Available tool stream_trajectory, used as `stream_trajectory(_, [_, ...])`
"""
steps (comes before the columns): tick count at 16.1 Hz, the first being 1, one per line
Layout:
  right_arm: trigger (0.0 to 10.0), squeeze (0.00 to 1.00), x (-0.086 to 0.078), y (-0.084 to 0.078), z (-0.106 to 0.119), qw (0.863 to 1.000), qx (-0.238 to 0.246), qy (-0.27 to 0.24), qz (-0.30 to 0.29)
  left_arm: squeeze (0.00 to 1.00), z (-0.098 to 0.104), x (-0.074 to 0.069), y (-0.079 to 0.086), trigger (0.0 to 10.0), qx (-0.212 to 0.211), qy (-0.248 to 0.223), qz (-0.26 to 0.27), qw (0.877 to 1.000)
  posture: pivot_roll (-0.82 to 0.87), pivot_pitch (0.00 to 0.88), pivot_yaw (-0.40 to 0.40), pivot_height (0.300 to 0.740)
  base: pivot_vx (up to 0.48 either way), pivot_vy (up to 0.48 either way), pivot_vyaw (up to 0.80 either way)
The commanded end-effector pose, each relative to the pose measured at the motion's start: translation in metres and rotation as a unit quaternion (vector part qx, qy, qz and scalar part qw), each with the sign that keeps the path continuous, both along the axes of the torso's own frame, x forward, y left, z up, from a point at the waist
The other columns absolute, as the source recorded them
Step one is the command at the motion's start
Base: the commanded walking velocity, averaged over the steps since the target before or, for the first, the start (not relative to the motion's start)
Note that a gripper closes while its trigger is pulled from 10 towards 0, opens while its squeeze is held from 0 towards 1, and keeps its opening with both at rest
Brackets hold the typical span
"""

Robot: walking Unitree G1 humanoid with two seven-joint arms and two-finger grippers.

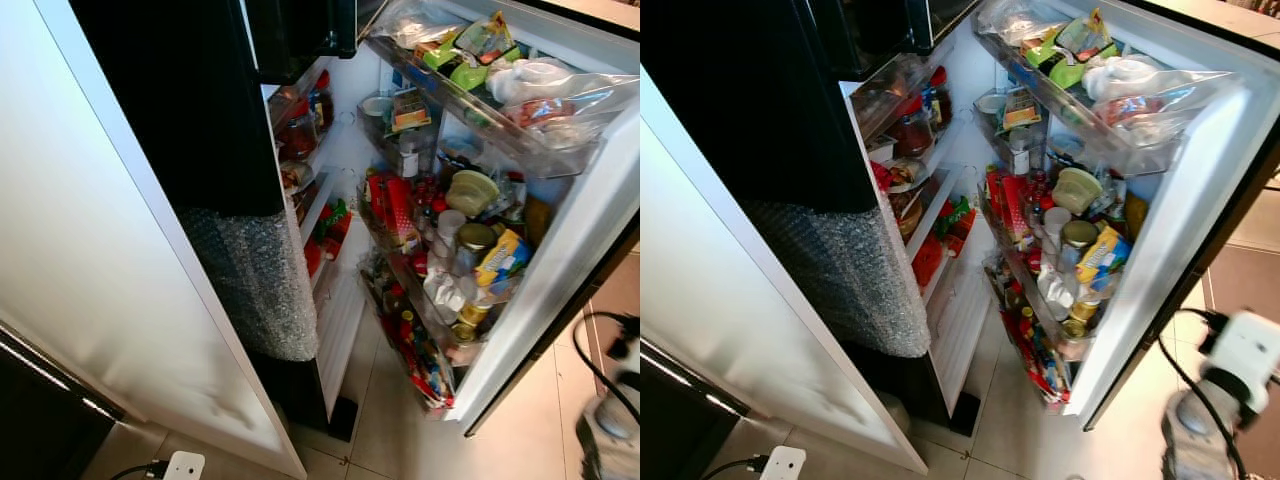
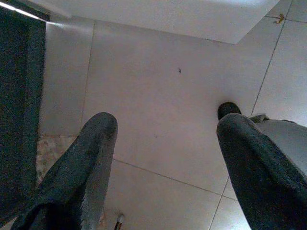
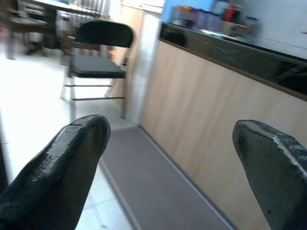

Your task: Restocking fridge

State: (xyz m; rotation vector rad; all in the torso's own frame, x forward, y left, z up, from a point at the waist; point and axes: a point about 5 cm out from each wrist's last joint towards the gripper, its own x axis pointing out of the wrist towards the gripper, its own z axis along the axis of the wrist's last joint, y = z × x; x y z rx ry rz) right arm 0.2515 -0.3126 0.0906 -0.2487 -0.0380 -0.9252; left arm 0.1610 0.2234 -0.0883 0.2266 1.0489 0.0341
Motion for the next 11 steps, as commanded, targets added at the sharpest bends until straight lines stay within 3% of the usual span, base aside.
stream_trajectory(1, [10.0, 0.0, 0.005, 0.008, 0.001, 1.0, 0.003, -0.004, 0.021, 0.0, 0.0, -0.001, 0.005, 10.0, 0.005, 0.002, 0.005, 1.0, -0.05, 0.0, 0.096, 0.74, 0.0, 0.0, 0.0])
stream_trajectory(11, [10.0, 0.0, 0.015, 0.019, 0.005, 0.999, 0.004, -0.007, 0.053, 0.0, 0.002, 0.001, 0.006, 10.0, 0.002, -0.003, 0.017, 1.0, -0.04, 0.0, 0.104, 0.74, 0.0, 0.0, 0.0])
